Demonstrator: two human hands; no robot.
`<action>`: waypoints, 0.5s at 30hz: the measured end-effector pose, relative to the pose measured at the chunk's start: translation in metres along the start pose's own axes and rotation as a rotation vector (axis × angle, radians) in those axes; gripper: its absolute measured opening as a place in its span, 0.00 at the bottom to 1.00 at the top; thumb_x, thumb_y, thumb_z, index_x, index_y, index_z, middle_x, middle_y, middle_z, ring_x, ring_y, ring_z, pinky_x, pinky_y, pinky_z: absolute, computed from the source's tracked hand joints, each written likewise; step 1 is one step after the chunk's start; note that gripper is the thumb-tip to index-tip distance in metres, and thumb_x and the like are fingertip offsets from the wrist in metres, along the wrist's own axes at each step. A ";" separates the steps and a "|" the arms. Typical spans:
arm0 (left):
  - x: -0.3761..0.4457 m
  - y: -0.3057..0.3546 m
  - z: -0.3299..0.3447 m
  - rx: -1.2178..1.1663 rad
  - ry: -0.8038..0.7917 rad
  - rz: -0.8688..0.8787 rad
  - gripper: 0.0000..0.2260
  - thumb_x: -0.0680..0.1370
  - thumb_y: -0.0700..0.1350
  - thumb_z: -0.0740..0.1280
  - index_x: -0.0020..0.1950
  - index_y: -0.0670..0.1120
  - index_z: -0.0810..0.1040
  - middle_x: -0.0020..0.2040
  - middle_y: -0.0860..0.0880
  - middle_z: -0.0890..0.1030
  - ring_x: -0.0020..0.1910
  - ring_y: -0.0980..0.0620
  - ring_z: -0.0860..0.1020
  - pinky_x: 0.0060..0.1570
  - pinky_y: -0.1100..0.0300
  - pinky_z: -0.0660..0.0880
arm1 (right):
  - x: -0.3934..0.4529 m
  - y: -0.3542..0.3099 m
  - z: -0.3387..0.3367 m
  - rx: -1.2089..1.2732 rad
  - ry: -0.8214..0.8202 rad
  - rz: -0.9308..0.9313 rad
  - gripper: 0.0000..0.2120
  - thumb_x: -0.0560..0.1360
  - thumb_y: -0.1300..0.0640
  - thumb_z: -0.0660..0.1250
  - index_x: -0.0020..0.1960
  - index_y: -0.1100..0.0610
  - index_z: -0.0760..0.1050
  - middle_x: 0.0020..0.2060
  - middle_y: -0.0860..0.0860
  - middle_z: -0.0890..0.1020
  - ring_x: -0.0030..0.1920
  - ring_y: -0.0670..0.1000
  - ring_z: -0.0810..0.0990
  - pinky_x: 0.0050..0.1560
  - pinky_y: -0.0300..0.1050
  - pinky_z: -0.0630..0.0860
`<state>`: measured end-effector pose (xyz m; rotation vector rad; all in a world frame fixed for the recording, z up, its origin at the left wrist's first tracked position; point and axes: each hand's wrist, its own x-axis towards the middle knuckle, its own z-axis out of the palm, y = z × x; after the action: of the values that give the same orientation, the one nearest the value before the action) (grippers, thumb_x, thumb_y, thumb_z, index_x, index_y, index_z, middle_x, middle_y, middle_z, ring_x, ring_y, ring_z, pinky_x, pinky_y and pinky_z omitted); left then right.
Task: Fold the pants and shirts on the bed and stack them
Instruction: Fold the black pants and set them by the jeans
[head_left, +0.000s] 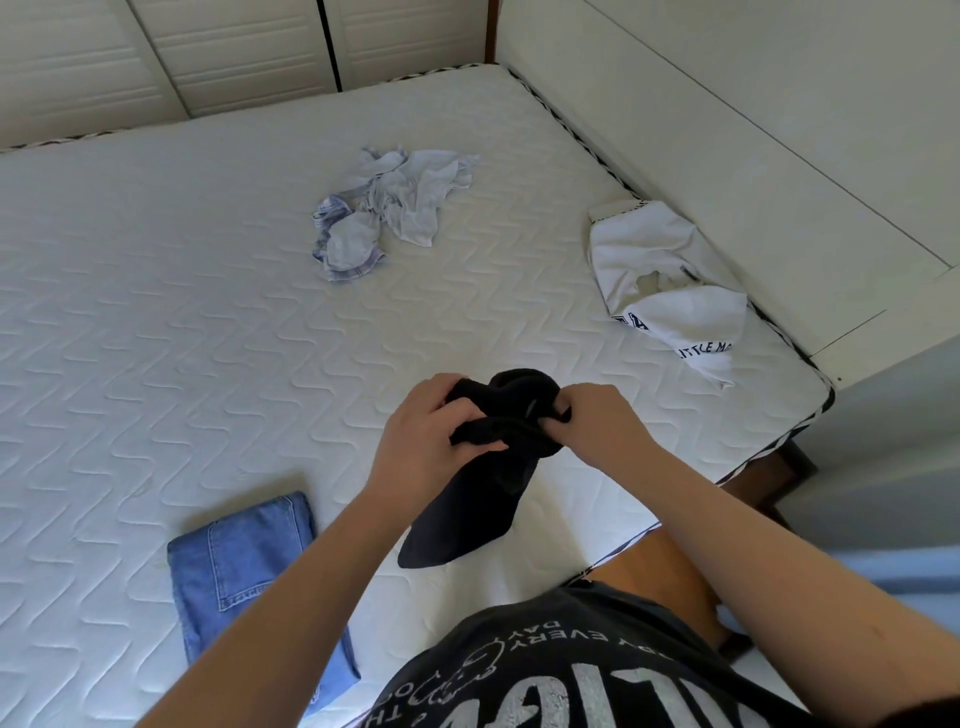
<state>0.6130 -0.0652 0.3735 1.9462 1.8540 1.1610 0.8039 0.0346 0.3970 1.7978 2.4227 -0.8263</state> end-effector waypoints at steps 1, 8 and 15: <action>-0.002 -0.003 -0.002 -0.017 0.008 -0.053 0.12 0.68 0.53 0.78 0.41 0.47 0.81 0.51 0.58 0.75 0.48 0.55 0.76 0.45 0.63 0.72 | -0.001 0.001 -0.002 0.069 0.039 0.019 0.11 0.71 0.53 0.69 0.38 0.59 0.72 0.32 0.52 0.75 0.35 0.54 0.74 0.32 0.44 0.67; -0.010 -0.010 -0.005 -0.085 0.026 -0.165 0.14 0.71 0.60 0.71 0.39 0.58 0.67 0.46 0.66 0.71 0.46 0.69 0.73 0.42 0.77 0.68 | -0.007 -0.001 -0.010 0.365 0.162 0.153 0.09 0.72 0.56 0.65 0.43 0.55 0.65 0.38 0.55 0.81 0.32 0.49 0.84 0.28 0.40 0.72; -0.009 -0.010 -0.010 -0.088 -0.062 -0.202 0.11 0.72 0.67 0.62 0.48 0.64 0.67 0.50 0.77 0.71 0.47 0.77 0.71 0.39 0.75 0.70 | -0.010 -0.013 -0.022 0.490 0.121 0.078 0.14 0.77 0.60 0.55 0.50 0.47 0.77 0.39 0.49 0.82 0.27 0.46 0.83 0.26 0.29 0.71</action>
<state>0.6003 -0.0752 0.3701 1.6843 1.8826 1.0890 0.8024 0.0320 0.4244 2.1316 2.3436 -1.4436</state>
